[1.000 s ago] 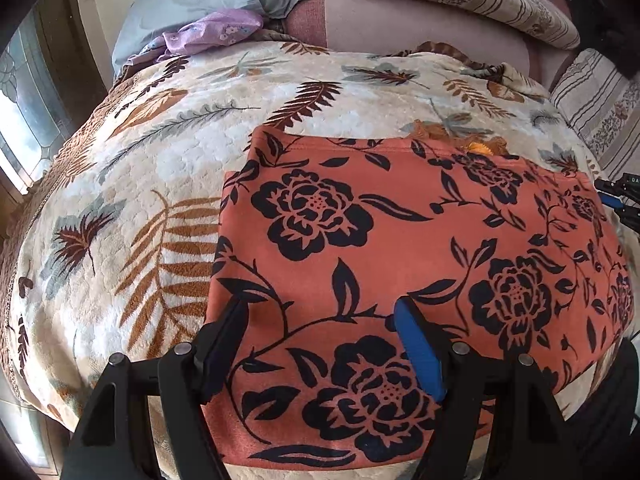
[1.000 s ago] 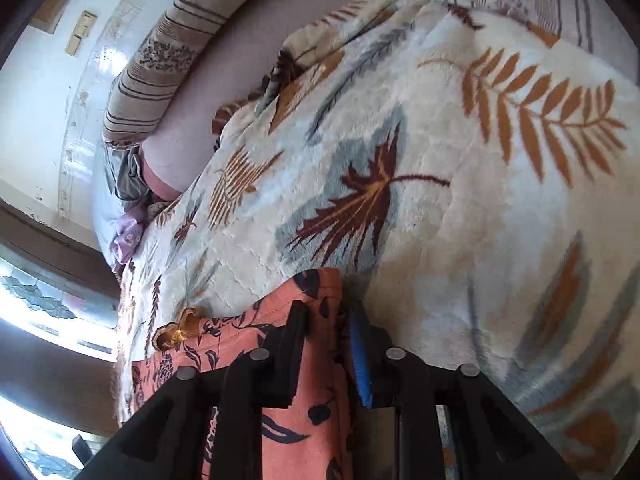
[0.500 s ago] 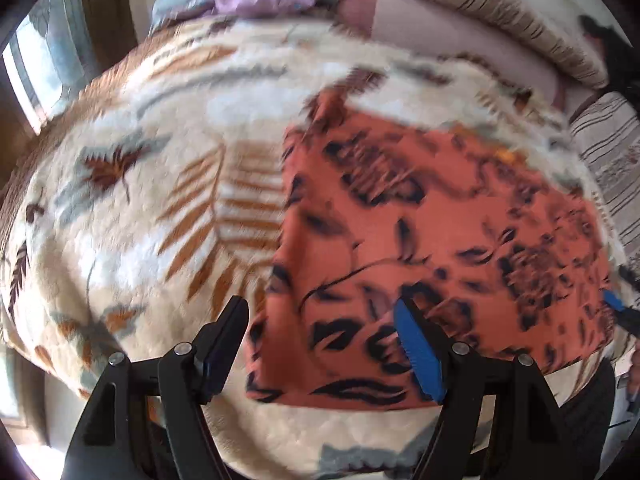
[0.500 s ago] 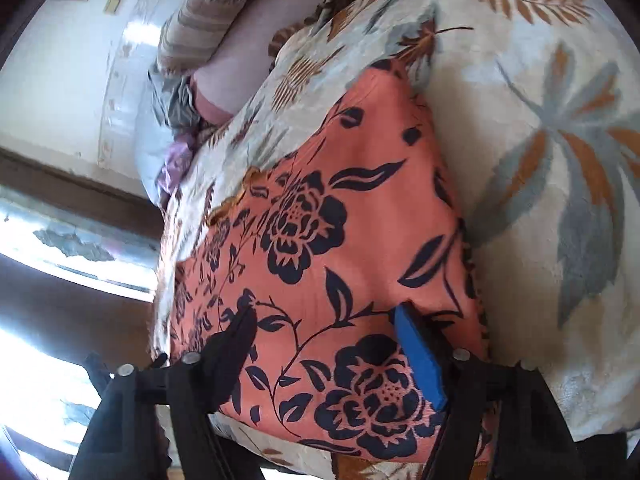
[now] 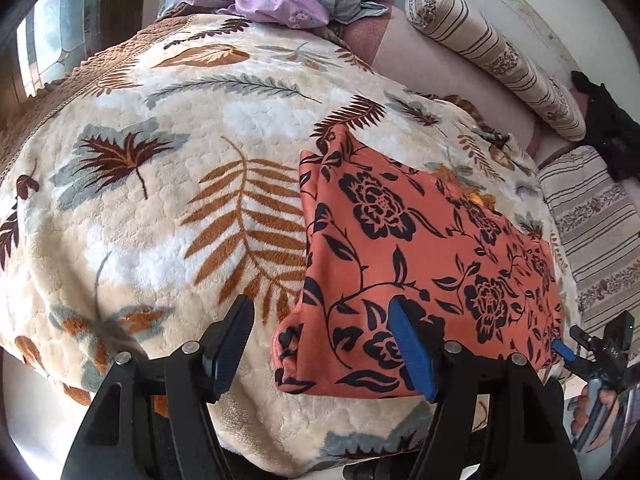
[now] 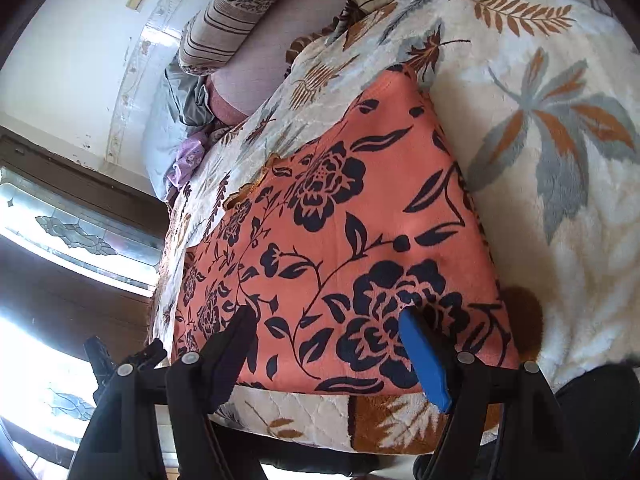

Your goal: Fold small clothes

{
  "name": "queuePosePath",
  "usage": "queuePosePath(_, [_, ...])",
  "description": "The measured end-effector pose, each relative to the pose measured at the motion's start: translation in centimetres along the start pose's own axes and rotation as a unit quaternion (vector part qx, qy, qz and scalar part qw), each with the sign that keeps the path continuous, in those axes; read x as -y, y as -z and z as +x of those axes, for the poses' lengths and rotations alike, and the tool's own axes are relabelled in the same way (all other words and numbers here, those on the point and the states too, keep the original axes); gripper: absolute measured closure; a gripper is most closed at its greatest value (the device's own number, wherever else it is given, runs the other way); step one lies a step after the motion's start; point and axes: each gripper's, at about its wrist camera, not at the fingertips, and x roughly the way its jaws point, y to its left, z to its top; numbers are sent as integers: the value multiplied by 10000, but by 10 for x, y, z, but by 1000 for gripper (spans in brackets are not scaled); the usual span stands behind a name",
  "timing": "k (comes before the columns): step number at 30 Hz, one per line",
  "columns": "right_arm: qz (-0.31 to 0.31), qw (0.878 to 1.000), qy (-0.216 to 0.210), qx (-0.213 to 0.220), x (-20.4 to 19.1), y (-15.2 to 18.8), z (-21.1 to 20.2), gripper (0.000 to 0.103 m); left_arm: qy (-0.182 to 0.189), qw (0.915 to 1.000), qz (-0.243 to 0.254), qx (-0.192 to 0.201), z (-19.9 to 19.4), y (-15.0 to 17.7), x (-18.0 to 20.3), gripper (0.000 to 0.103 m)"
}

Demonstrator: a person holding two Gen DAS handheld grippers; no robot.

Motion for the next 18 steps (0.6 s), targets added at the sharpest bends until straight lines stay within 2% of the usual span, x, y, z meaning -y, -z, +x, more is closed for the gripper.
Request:
queuePosePath(3, [-78, 10000, 11, -10, -1, 1, 2, 26, 433, 9985, -168, -299, 13, -14, -7, 32])
queuePosePath(4, [-84, 10000, 14, -7, -2, 1, 4, 26, 437, 9979, -295, -388, 17, -16, -9, 33])
queuePosePath(5, [-82, 10000, 20, -7, -2, 0, 5, 26, 446, 9973, -383, -446, 22, -18, -9, 36])
queuePosePath(6, [-84, 10000, 24, 1, -2, 0, 5, 26, 524, 9966, -401, -488, 23, -17, -8, 46])
queuePosePath(7, [-85, 10000, 14, 14, -2, 1, 5, 26, 594, 9960, -404, -533, 24, -16, -6, 51])
queuePosePath(8, [-68, 10000, 2, 18, -1, 1, 5, 26, 569, 9957, -397, -608, 26, -15, -4, 54])
queuePosePath(12, [-2, 10000, -14, -19, 4, 1, 7, 26, 229, 9951, -434, -861, 43, -14, -6, 54])
queuePosePath(15, [-44, 10000, -9, -15, 3, 0, 7, 26, 326, 9952, -393, -832, 43, -13, -5, 55])
queuePosePath(16, [-54, 10000, -11, -18, 3, 0, 7, 26, 315, 9957, -307, -821, 42, -13, -3, 58])
queuePosePath(18, [-39, 10000, -23, -24, 5, 0, 7, 26, 82, 9960, -120, -876, 43, -13, 1, 93])
